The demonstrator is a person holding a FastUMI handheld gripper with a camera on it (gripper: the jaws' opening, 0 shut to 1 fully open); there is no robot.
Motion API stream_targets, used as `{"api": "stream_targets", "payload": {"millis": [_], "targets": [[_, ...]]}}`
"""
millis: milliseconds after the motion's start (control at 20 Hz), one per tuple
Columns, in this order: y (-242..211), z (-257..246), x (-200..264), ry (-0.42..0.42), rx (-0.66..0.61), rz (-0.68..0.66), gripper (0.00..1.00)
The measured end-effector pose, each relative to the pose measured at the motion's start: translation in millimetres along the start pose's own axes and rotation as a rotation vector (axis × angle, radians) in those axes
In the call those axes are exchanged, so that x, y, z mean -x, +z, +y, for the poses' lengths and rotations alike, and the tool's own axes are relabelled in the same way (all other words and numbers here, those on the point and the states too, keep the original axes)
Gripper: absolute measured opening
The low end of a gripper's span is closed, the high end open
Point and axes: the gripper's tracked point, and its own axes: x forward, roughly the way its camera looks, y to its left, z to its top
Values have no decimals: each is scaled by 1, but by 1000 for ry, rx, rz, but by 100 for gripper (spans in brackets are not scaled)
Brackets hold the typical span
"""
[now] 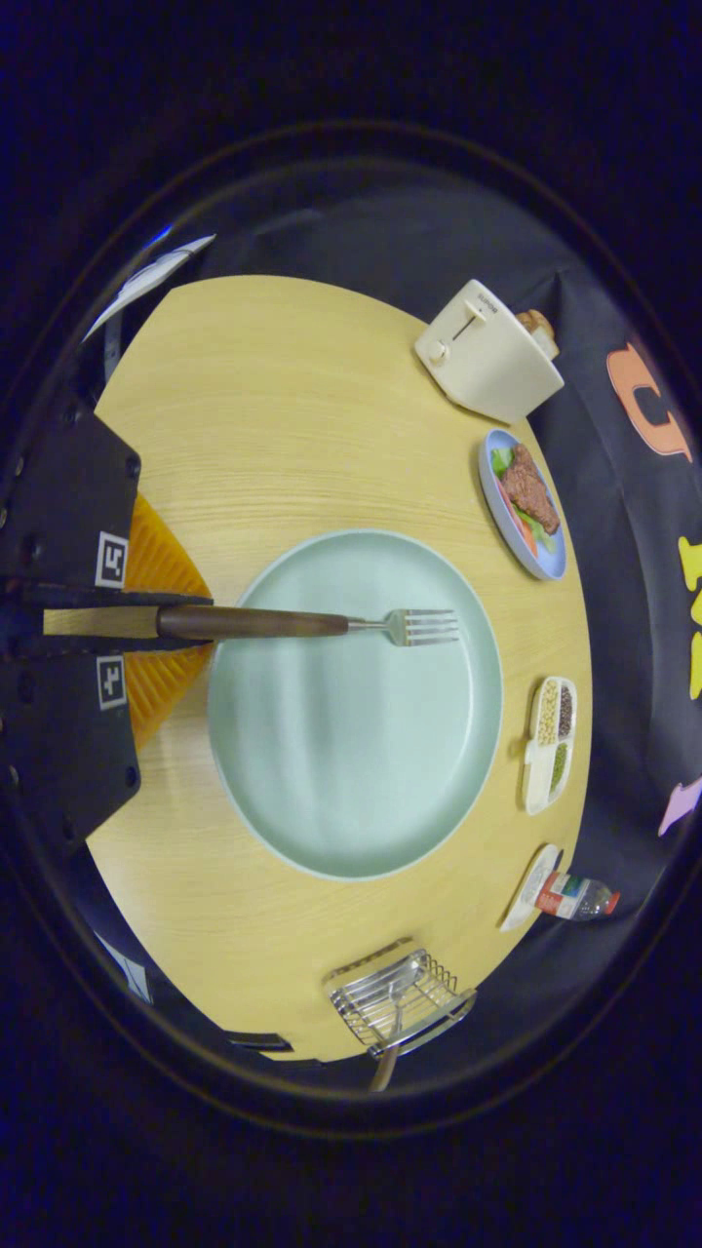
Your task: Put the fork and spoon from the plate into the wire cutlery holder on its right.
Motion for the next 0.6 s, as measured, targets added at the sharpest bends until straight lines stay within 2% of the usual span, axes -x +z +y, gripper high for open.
{"api": "stream_targets", "payload": {"millis": [100,600], "targets": [[0,-1,3,-3,-6,-15,5],[6,-13,39,39,24,-104,4]]}}
